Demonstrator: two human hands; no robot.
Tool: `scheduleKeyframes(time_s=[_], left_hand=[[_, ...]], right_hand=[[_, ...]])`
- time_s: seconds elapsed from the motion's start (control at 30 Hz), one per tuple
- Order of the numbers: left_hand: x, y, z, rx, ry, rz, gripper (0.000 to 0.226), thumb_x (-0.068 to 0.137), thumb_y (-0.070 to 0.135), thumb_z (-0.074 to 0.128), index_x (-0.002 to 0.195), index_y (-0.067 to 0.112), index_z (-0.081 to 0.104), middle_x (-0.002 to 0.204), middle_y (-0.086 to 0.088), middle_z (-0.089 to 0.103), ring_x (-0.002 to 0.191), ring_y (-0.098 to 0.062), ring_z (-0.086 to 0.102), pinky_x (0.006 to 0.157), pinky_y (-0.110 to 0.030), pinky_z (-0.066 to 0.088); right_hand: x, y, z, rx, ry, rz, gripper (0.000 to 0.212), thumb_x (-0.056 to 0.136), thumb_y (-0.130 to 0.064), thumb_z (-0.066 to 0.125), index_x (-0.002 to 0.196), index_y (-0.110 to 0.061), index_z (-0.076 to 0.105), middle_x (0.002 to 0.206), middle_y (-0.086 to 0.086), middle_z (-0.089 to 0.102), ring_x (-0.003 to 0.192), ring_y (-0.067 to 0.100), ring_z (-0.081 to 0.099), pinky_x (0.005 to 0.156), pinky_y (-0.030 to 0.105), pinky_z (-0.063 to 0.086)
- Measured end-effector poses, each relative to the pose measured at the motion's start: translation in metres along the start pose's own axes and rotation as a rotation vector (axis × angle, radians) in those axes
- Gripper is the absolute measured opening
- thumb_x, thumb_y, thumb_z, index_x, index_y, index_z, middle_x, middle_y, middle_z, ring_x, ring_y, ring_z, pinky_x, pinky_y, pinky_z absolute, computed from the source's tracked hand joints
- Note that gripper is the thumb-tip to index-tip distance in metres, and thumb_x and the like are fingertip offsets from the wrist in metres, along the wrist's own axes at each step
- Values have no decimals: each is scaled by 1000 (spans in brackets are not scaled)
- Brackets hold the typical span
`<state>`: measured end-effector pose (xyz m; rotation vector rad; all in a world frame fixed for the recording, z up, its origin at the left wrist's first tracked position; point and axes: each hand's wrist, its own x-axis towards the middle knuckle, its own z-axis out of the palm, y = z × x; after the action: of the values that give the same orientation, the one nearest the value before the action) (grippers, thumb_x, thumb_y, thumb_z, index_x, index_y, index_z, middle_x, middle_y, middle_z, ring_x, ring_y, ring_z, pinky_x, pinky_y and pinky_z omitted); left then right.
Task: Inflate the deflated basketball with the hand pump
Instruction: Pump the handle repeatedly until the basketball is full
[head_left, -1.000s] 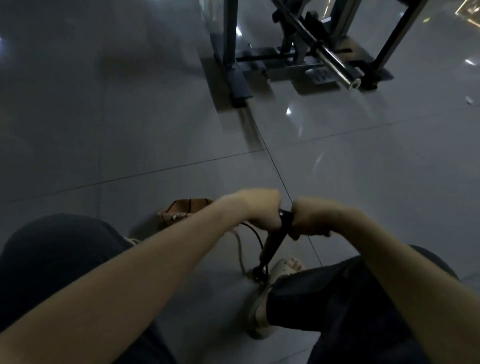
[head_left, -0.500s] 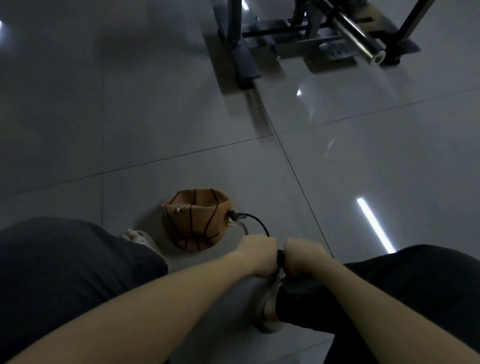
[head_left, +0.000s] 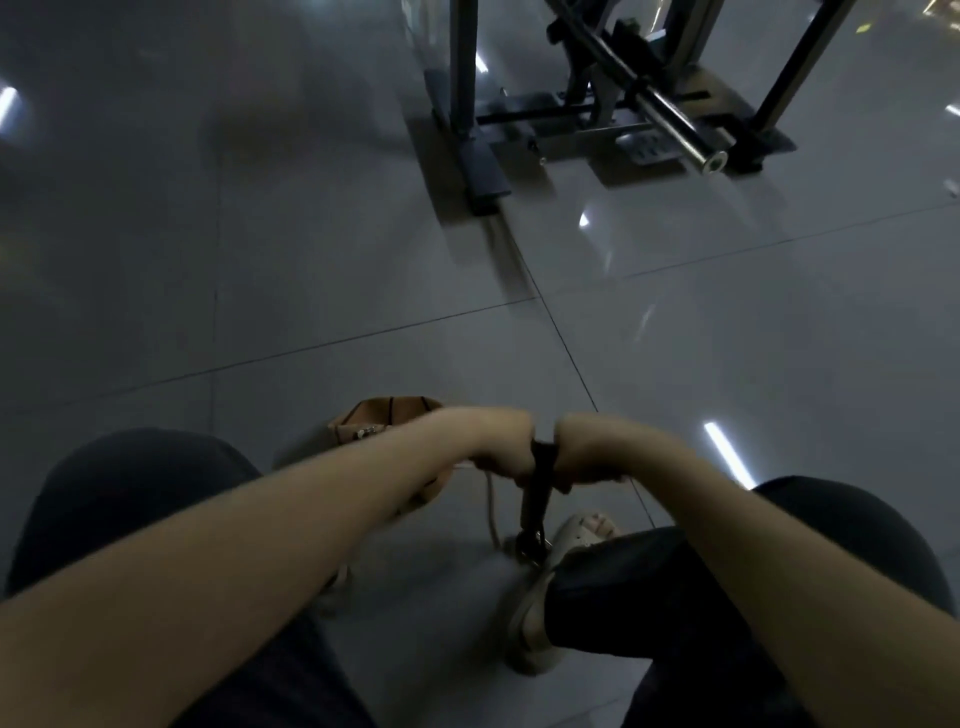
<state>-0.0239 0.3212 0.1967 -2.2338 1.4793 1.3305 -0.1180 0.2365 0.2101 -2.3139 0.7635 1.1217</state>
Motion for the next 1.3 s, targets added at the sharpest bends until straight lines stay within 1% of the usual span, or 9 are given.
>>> scheduleKeyframes(time_s=[0.17, 0.37, 0.53, 0.67, 0.8, 0.9, 1.07, 1.2, 1.3], left_hand=[[-25, 7, -49, -79, 86, 43, 11, 83, 16, 70, 88, 7, 74, 69, -6, 61, 61, -22, 53, 54, -30, 40], [27, -1, 40, 110, 8, -23, 8, 91, 17, 57, 87, 12, 61, 81, -6, 62, 73, -24, 58, 62, -34, 47], [45, -3, 80, 108, 100, 10, 16, 90, 27, 61, 88, 12, 56, 91, -12, 64, 78, -28, 60, 65, -36, 47], [55, -2, 89, 66, 175, 8, 20, 87, 31, 61, 87, 13, 53, 102, -14, 67, 92, -32, 66, 70, -38, 49], [45, 0, 82, 73, 150, 5, 21, 91, 31, 59, 95, 11, 54, 107, -15, 65, 95, -32, 64, 68, -36, 43], [27, 2, 78, 87, 29, -3, 18, 93, 29, 61, 95, 11, 59, 99, -14, 67, 87, -30, 63, 66, -33, 42], [2, 2, 15, 33, 70, -10, 14, 88, 24, 68, 78, 16, 63, 79, -5, 64, 69, -22, 58, 60, -31, 45], [-21, 7, -44, -101, 100, 24, 12, 86, 19, 69, 75, 15, 69, 69, -3, 62, 61, -19, 53, 52, -28, 40], [-16, 9, -27, -60, 86, 6, 11, 86, 19, 67, 76, 14, 66, 68, -2, 61, 59, -18, 54, 51, -27, 41]], right_hand=[[-27, -3, -40, 33, 87, 2, 14, 84, -19, 71, 80, -6, 68, 60, 4, 55, 46, 17, 48, 44, 25, 43], [36, 7, 47, -87, 41, 55, 20, 86, -24, 65, 73, -18, 51, 73, 2, 55, 64, 19, 55, 62, 31, 50], [56, 24, 77, -101, 64, 39, 22, 85, -31, 62, 97, -15, 55, 90, 4, 59, 81, 25, 59, 72, 34, 51], [61, 34, 80, -106, 96, 24, 19, 84, -31, 60, 85, -16, 48, 77, 2, 51, 76, 27, 56, 71, 35, 50], [51, 28, 77, -110, 118, 28, 18, 86, -30, 59, 87, -14, 50, 87, 6, 57, 77, 28, 56, 72, 34, 49], [41, 17, 81, -119, 36, 16, 23, 83, -32, 65, 94, -14, 55, 95, 8, 63, 82, 28, 59, 73, 34, 50], [4, 4, 8, -44, -13, -7, 19, 83, -16, 71, 70, -12, 57, 61, 3, 53, 51, 18, 50, 47, 27, 43], [-24, 5, -48, 67, 44, -24, 11, 82, -13, 71, 80, -4, 66, 60, 5, 52, 45, 17, 43, 46, 27, 40], [-15, 5, -28, 31, 5, -19, 9, 82, -13, 70, 79, -6, 65, 62, 5, 54, 49, 17, 47, 49, 28, 43]])
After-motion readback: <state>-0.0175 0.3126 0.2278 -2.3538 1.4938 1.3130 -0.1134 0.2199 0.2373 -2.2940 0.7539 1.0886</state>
